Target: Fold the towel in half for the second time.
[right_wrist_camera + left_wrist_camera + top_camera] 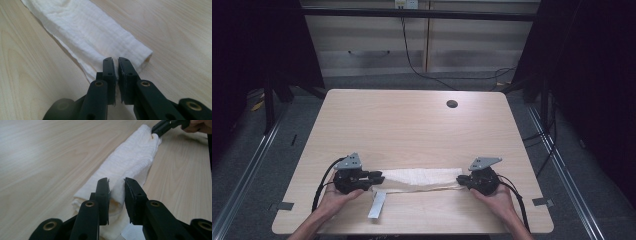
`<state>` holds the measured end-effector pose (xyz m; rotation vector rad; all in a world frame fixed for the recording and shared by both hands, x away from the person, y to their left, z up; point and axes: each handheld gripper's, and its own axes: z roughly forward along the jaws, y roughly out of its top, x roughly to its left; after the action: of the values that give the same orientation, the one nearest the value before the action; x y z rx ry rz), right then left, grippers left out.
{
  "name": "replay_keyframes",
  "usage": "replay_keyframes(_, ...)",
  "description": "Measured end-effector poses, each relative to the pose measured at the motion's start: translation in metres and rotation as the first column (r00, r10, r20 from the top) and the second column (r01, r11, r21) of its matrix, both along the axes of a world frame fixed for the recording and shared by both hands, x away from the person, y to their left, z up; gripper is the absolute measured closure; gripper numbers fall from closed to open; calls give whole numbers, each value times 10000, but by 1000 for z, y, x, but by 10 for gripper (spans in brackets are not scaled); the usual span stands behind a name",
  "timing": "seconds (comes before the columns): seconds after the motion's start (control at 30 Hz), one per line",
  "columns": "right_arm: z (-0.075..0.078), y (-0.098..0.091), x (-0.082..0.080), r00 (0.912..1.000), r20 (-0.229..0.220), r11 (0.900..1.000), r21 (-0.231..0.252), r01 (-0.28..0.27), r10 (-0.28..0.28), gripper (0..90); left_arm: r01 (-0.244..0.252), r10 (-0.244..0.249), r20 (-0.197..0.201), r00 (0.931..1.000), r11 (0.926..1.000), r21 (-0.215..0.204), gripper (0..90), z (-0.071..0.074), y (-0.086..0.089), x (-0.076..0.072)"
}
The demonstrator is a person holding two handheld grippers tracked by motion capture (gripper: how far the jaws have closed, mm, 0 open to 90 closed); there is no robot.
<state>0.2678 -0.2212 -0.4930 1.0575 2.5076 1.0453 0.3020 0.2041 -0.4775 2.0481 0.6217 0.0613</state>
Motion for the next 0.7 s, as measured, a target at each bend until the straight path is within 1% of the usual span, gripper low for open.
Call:
replay_keyframes(0.07, 0, 0, -1, 10000, -21, 10000, 8, -8, 8, 839, -35, 36, 58, 10000, 9999, -143, 716, 2, 3, 0)
replay_keyframes(0.13, 1, 1, -2, 10000, -52, 10000, -2, -1, 1, 828, -106, 106, 33, 9999, 9998, -166, 684, 3, 4, 0)
replay_keyframes(0.2, 0, 1, -2, 10000, 21, 10000, 21, -48, 48, 815, -84, 84, 12, 10000, 9995, -307, 663, 4, 6, 0)
replay_keyframes(0.23, 0, 2, -2, 10000, 12, 10000, 43, -32, 31, 799, -139, 142, 104, 9998, 9994, -305, 660, 6, 7, 0)
replay_keyframes(0.27, 0, 2, -2, 10000, 12, 10000, 43, -32, 31, 799, -139, 142, 104, 9998, 9994, -305, 649, 6, 7, 0)
replay_keyframes(0.3, 2, 1, -4, 10000, -98, 9997, 250, -15, 17, 759, -286, 287, 32, 9996, 9991, -320, 639, 6, 8, 0)
replay_keyframes(0.33, 2, 1, -4, 10000, -98, 9997, 250, -15, 17, 759, -286, 287, 32, 9996, 9991, -320, 619, 6, 8, 0)
replay_keyframes(0.37, 4, 1, -4, 9999, -116, 9989, 458, -107, 113, 749, -318, 318, 3, 9995, 9992, -254, 619, 6, 8, 0)
replay_keyframes(0.4, 6, 1, -5, 9999, -83, 9981, 606, -143, 148, 736, -357, 357, 11, 9994, 9992, -204, 590, 7, 8, 0)
replay_keyframes(0.43, 10, 1, -7, 9999, -30, 9966, 820, -128, 131, 726, -440, 438, -73, 9990, 9988, -203, 571, 7, 7, 0)
replay_keyframes(0.47, 14, -1, -8, 9999, 76, 9941, 1085, -86, 79, 714, -544, 542, -109, 9985, 9984, -138, 549, 8, 8, 0)
replay_keyframes(0.5, 22, -3, -10, 9994, 298, 9880, 1538, 144, -192, 698, -667, 664, -176, 9976, 9977, -122, 505, 9, 8, 1)
replay_keyframes(0.53, 26, -6, -11, 9988, 403, 9842, 1759, 205, -280, 697, -704, 702, -202, 9973, 9975, -94, 488, 12, 10, 1)
replay_keyframes(0.57, 26, -6, -11, 9988, 403, 9842, 1759, 205, -280, 697, -754, 753, -110, 9971, 9971, -75, 488, 14, 11, 1)
replay_keyframes(0.6, 30, -8, -13, 9981, 493, 9805, 1948, 258, -360, 692, -839, 838, -74, 9965, 9964, -97, 468, 17, 13, 2)
replay_keyframes(0.63, 34, -11, -15, 9969, 590, 9778, 2063, 381, -513, 673, -931, 930, -55, 9956, 9956, -101, 452, 20, 15, 2)
replay_keyframes(0.67, 40, -18, -19, 9929, 833, 9737, 2182, 655, -855, 636, -1020, 1019, -57, 9948, 9947, -151, 422, 22, 17, 2)
replay_keyframes(0.7, 42, -22, -21, 9907, 888, 9710, 2252, 805, -1027, 636, -1158, 1157, -40, 9933, 9932, -143, 411, 24, 20, 2)
